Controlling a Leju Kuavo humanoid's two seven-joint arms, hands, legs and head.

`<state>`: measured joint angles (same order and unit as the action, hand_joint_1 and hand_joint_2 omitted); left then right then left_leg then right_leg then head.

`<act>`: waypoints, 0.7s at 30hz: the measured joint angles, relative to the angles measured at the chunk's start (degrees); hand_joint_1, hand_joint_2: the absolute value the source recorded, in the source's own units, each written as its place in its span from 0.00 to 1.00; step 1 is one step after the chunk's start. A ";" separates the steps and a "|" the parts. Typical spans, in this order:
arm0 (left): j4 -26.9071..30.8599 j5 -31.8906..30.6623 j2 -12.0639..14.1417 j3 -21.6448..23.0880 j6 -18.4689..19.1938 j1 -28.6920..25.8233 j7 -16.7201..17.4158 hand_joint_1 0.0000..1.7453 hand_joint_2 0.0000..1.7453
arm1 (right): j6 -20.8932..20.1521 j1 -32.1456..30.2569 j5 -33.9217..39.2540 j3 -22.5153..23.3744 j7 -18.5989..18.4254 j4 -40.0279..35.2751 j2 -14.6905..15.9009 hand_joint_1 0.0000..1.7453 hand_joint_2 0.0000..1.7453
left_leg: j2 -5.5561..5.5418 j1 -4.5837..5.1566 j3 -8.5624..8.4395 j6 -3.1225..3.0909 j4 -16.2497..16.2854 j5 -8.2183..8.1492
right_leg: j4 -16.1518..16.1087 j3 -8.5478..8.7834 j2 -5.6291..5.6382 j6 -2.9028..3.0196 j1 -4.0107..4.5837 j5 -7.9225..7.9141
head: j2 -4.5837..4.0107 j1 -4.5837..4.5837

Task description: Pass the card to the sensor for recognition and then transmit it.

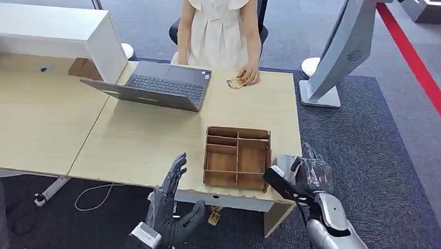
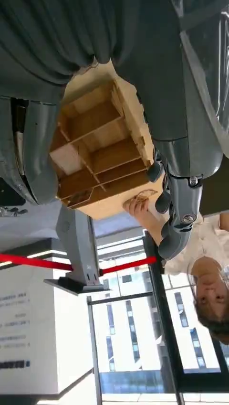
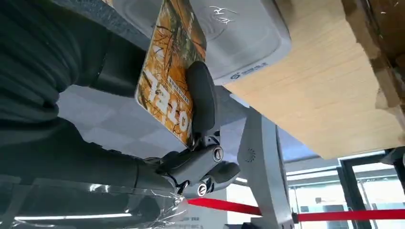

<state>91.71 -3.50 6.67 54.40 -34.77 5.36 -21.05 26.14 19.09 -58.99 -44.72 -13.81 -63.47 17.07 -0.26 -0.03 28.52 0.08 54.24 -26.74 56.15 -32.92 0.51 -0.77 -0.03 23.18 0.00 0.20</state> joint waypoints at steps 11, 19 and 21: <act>-1.40 0.52 -0.15 -0.50 -2.01 0.01 -1.86 0.00 1.00 | 3.23 7.31 -2.12 -0.66 0.33 0.07 -1.05 1.00 1.00 | 0.01 0.00 -0.03 0.01 0.00 0.02 | 0.01 0.00 0.00 0.02 0.00 -0.03 | 0.00 -0.02; -1.88 0.77 -0.26 -0.39 -2.34 0.57 -1.86 0.00 1.00 | 4.13 8.57 -6.21 0.18 -2.69 -4.64 -0.46 1.00 1.00 | 0.01 0.01 0.00 0.01 0.00 0.02 | 0.01 -0.02 0.01 0.02 -0.01 -0.03 | 0.02 0.00; -1.90 1.18 -0.28 -0.15 -2.29 0.94 -1.99 0.00 1.00 | 2.23 9.71 -7.43 1.11 -3.34 -7.80 0.11 1.00 1.00 | 0.02 0.02 -0.02 0.01 0.00 0.02 | 0.01 -0.01 0.01 0.02 -0.01 -0.04 | 0.00 -0.02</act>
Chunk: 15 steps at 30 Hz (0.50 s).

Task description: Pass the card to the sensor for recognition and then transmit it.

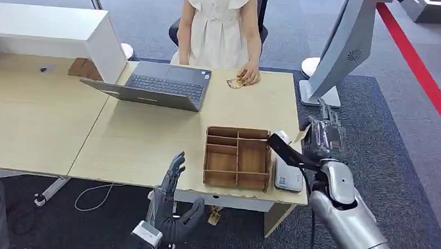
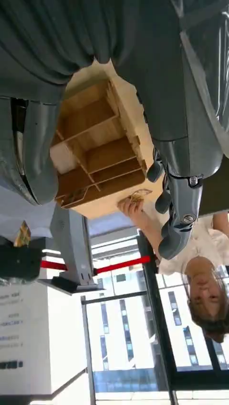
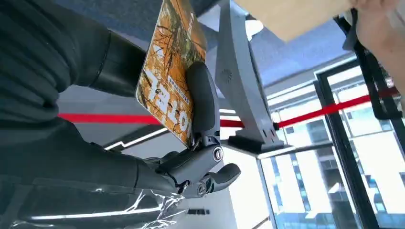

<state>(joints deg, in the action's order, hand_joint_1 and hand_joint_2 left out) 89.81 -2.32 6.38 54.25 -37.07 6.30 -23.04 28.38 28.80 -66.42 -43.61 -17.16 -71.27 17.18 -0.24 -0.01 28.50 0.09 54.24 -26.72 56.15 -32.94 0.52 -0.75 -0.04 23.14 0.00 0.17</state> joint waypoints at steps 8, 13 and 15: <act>-2.14 4.55 -1.05 3.65 4.53 3.93 -2.80 0.00 1.00 | -13.48 5.54 -3.22 0.07 0.22 -4.46 -0.35 1.00 1.00 | -0.01 0.00 0.02 0.00 0.00 0.04 | 0.02 0.00 0.00 -0.01 0.00 -0.03 | 0.00 0.00; -3.96 6.80 -2.47 6.56 6.73 6.88 -3.94 0.00 1.00 | -18.06 10.03 -3.78 -1.01 0.00 -3.00 -1.75 1.00 1.00 | -0.01 -0.01 0.02 0.00 0.00 0.05 | 0.03 0.00 -0.01 -0.01 0.00 -0.03 | 0.00 0.00; -4.63 7.13 -2.93 7.56 6.99 7.85 -4.02 0.00 1.00 | -18.82 11.49 -3.78 -1.55 0.00 -1.95 -2.29 1.00 1.00 | -0.01 -0.01 0.02 0.00 0.00 0.05 | 0.03 0.00 0.00 -0.01 0.00 -0.03 | 0.00 0.02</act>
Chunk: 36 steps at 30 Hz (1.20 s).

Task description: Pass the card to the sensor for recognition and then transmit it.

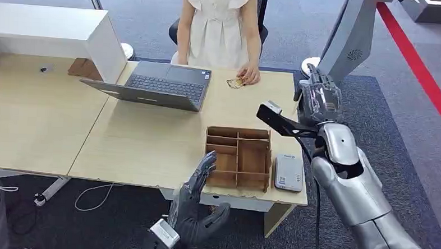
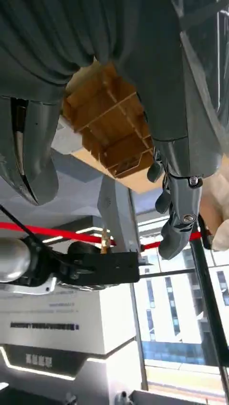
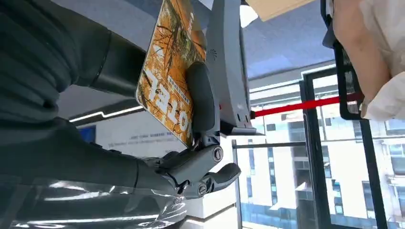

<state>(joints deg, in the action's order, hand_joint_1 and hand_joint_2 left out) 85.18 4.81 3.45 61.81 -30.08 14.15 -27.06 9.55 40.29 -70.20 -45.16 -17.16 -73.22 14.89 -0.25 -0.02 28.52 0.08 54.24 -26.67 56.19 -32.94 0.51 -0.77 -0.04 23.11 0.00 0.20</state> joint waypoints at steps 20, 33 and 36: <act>-4.92 2.36 -3.21 5.68 1.29 5.09 -1.68 0.00 1.00 | -7.06 13.49 -5.09 -6.67 -1.38 19.69 -9.99 1.00 1.00 | -0.05 -0.04 0.08 0.06 0.00 0.07 | 0.07 -0.07 -0.04 0.03 0.02 -0.02 | 0.00 -0.02; -8.94 5.01 -5.44 8.87 -2.14 7.71 -1.69 0.00 1.00 | -3.67 17.81 -8.24 -8.07 -2.23 29.73 -15.59 1.00 1.00 | -0.04 -0.02 0.09 0.06 0.00 0.07 | 0.04 -0.09 -0.03 0.02 0.00 -0.02 | 0.00 0.00; -9.23 5.36 -5.49 9.90 -4.67 8.22 1.08 0.00 1.00 | -3.63 18.11 -8.37 -8.31 -2.29 30.69 -16.02 1.00 1.00 | -0.03 -0.02 0.08 0.06 0.00 0.07 | 0.05 -0.10 -0.03 0.02 0.01 -0.02 | 0.00 0.00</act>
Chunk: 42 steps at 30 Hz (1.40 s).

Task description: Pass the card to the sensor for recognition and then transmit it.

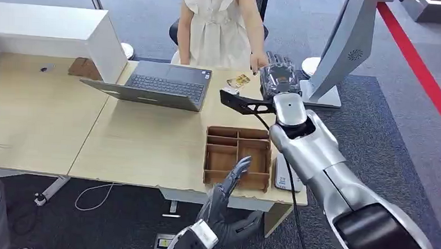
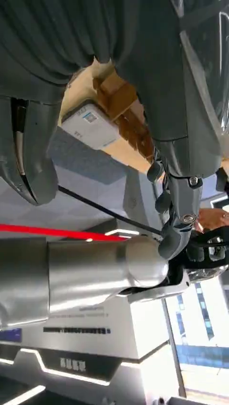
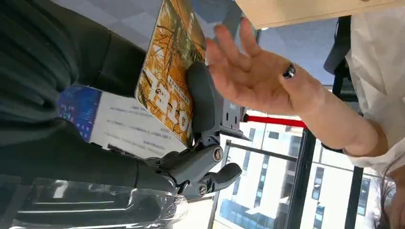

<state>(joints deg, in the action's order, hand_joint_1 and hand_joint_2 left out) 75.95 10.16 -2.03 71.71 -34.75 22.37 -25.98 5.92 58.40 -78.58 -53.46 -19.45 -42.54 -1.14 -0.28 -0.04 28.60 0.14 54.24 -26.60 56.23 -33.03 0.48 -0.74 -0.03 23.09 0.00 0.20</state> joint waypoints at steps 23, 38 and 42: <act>11.00 -9.68 8.66 0.31 -4.20 -0.41 13.35 0.00 1.00 | 0.48 2.31 3.24 -1.22 1.18 2.21 -1.25 1.00 1.00 | -0.01 -0.01 -0.01 0.01 0.00 0.01 | 0.02 0.00 0.01 0.00 0.01 0.01 | 0.00 -0.02; 13.86 -2.73 10.71 -5.68 -4.09 -5.04 2.40 0.00 1.00 | -3.10 1.37 4.59 -1.46 -2.89 -3.14 6.79 1.00 1.00 | -0.01 0.03 0.00 0.01 0.02 0.00 | -0.01 -0.01 -0.01 0.00 -0.01 0.00 | 0.00 -0.02; 13.55 -2.73 10.73 -6.86 -3.92 -5.35 1.96 0.00 1.00 | -4.24 0.75 4.55 -1.42 -3.56 -5.55 8.76 1.00 1.00 | -0.01 0.03 0.01 0.00 0.02 -0.01 | 0.00 -0.01 0.00 0.00 -0.01 0.01 | 0.00 0.00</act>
<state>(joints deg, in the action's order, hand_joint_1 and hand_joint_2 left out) 89.51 7.43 8.70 64.85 -38.66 17.01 -24.02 1.68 59.15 -74.03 -54.88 -23.01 -48.08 7.63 -0.29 -0.01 28.60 0.14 54.27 -26.61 56.23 -33.04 0.48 -0.75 -0.04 23.10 0.00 0.19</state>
